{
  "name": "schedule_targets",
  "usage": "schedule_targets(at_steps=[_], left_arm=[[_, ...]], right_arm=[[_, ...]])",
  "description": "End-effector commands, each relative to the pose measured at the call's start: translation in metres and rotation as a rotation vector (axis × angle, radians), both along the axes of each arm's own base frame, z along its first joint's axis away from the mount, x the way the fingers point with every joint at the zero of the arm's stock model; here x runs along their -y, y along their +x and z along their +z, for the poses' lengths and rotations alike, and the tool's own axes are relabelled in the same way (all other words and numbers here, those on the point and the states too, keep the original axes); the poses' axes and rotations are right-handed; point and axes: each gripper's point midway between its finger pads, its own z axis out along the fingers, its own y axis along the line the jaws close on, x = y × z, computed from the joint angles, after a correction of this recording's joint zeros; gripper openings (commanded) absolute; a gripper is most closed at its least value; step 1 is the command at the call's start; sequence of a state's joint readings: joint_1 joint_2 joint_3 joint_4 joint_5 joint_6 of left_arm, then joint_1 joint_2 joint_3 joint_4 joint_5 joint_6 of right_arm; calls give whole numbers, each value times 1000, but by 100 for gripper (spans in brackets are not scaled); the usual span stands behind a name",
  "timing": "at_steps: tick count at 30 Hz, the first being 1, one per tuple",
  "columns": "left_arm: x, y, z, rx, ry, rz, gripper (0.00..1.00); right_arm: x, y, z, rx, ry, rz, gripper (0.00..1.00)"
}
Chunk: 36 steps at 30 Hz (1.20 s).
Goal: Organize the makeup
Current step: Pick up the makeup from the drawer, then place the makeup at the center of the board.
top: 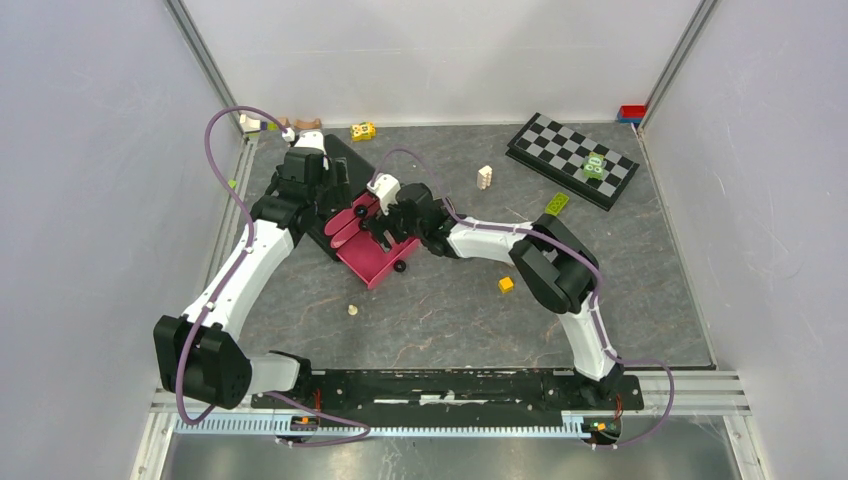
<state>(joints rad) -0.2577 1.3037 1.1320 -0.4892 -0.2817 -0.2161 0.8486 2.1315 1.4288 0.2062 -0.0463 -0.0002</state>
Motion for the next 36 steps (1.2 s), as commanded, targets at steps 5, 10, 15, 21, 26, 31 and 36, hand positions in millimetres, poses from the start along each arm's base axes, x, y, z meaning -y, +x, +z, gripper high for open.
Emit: schedule_targets(at_steps=[5, 10, 15, 21, 26, 31, 36], left_arm=[[-1, -35, -54, -240, 46, -29, 92], [1, -38, -54, -256, 47, -34, 92], [-1, -39, -55, -257, 52, -25, 92], [-3, -40, -57, -261, 64, -20, 92], [-4, -39, -57, -254, 66, -19, 92], [-4, -39, -57, -256, 68, -18, 92], [-6, -39, -57, -254, 76, -10, 92]], right_arm=[[-9, 3, 9, -16, 47, 1, 67], [-8, 0, 17, -9, 47, 13, 64], [1, -7, 28, 6, 58, 12, 61], [7, -10, 68, 57, 106, 5, 59], [11, -13, 102, 83, 169, -9, 57], [31, -4, 117, 66, 201, -101, 57], [99, 20, 103, 38, 192, -308, 56]])
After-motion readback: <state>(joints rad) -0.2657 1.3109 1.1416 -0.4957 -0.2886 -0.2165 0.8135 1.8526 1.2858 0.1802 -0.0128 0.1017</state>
